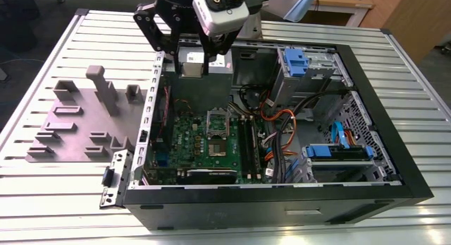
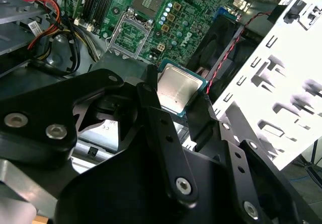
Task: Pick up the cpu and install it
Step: 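Pick up the cpu and move it towards the insertion slot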
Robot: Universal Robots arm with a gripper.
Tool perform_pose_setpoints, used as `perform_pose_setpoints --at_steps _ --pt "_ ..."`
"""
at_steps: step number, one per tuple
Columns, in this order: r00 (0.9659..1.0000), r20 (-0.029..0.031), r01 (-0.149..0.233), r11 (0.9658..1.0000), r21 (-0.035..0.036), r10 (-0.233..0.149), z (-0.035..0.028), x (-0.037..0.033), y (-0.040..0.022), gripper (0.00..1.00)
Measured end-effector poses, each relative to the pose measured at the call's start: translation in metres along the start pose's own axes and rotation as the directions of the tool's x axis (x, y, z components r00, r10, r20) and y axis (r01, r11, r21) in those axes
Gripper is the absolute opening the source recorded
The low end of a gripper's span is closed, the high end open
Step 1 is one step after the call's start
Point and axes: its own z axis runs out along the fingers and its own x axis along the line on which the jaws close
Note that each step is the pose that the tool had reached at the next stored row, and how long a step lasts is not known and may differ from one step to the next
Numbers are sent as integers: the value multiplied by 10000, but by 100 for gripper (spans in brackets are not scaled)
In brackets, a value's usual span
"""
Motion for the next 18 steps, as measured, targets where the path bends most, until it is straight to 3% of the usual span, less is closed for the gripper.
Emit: perform_pose_setpoints --at_steps 6,11,18 --pt "10000 0 -2 10000 2 2 6 -31 -20 47" --pt "10000 0 -16 10000 1 16 21 -183 -24 47" --pt "10000 0 -24 10000 1 24 32 -452 -14 47"
